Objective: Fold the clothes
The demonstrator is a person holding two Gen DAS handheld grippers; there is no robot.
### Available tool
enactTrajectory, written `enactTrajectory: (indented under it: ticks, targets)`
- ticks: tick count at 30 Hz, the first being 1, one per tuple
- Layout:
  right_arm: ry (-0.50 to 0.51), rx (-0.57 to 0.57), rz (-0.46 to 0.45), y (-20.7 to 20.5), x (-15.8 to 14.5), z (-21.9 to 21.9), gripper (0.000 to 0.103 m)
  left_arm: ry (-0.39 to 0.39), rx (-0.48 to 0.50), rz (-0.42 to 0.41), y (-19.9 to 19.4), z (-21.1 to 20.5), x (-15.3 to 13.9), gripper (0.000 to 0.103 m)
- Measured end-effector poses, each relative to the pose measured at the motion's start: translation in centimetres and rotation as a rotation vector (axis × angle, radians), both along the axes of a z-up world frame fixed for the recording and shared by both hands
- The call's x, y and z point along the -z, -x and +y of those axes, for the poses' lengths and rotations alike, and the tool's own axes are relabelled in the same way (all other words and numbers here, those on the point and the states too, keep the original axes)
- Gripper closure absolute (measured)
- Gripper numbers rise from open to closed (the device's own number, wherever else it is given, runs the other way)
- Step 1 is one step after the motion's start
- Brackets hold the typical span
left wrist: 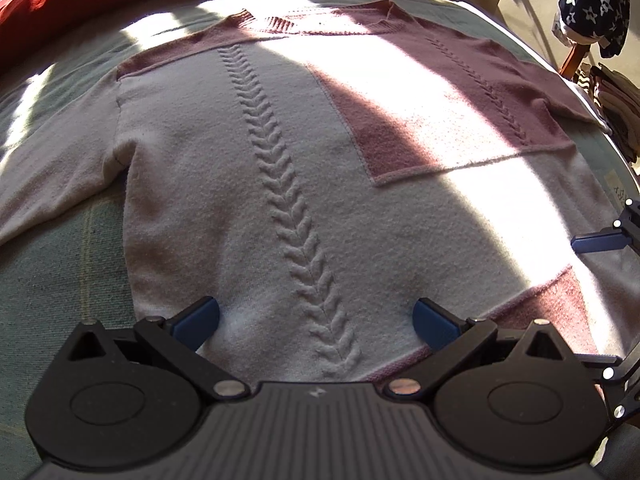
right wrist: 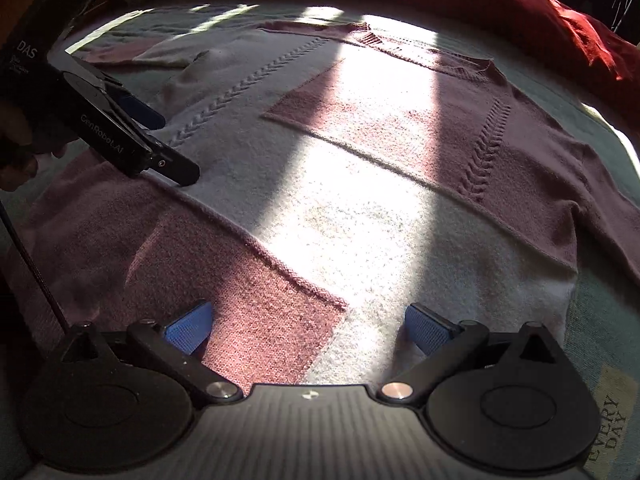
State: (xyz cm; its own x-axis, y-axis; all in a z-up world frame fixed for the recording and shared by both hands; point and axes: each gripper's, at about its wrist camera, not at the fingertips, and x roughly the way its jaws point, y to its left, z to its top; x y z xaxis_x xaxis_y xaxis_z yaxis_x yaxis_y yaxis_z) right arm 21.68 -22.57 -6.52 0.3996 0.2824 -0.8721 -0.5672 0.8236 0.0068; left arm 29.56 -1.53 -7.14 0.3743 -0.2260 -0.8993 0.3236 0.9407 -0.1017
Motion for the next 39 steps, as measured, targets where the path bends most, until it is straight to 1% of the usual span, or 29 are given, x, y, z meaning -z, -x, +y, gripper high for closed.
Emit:
enactTrajectory:
  ticks: [1,5,9,12,15,17,20,23,24,26,30,33,35,36,39]
  targets:
    - [0.017,-0.011,-0.001,0.2,0.3,0.4,0.000,0.002,0.004,0.000,0.0,0.0,0.0,0.000]
    - [0.026,0.025,0.049,1.9,0.4,-1.2,0.000,0.014,0.011,-0.008,0.1,0.3,0.2,0.000]
    - [0.062,-0.001,0.076,3.0,-0.3,-1.9,0.000,0.013,0.005,-0.016,0.2,0.2,0.3,0.000]
    - [0.003,0.050,0.039,1.6,-1.4,-2.6,0.000,0.016,0.004,-0.018,0.3,0.2,0.3,0.000]
    - [0.009,0.106,0.026,-0.7,-0.9,-3.1,0.000,0.015,0.004,-0.018,0.2,0.3,0.3,0.000]
    - [0.018,0.154,0.054,-1.4,0.0,-4.0,0.000,0.013,0.006,-0.015,0.2,0.2,0.3,0.001]
    - [-0.008,0.233,0.090,-0.1,0.4,-6.0,0.000,0.017,0.009,-0.012,0.1,0.3,0.3,0.000]
    - [0.020,0.239,0.123,0.9,0.1,-6.8,0.000,0.015,0.009,-0.013,0.1,0.3,0.4,0.000]
    - [0.021,0.251,0.115,0.9,-0.3,-7.0,0.000,0.013,0.008,-0.014,0.1,0.2,0.4,0.000]
    - [0.004,0.286,0.055,0.0,-1.1,-7.5,0.000,0.009,0.004,-0.014,0.1,0.1,0.4,0.000]
    - [-0.017,0.286,-0.067,-4.5,-1.3,-7.3,0.000,0.004,0.003,-0.010,0.0,0.0,0.5,0.000]
    - [-0.035,0.305,-0.051,-7.3,-0.3,-7.6,0.000,0.000,0.004,-0.007,0.0,0.0,0.5,0.000]
    - [-0.061,0.338,-0.008,-7.6,0.4,-8.4,0.000,0.004,0.006,-0.003,-0.1,0.1,0.6,0.000]
    - [-0.062,0.345,-0.008,-7.2,0.4,-8.8,0.000,0.005,0.006,-0.003,-0.1,0.1,0.6,0.000]
    - [0.018,0.337,-0.038,-5.6,-0.3,-8.6,0.000,0.006,0.008,-0.006,-0.1,0.1,0.6,0.000]
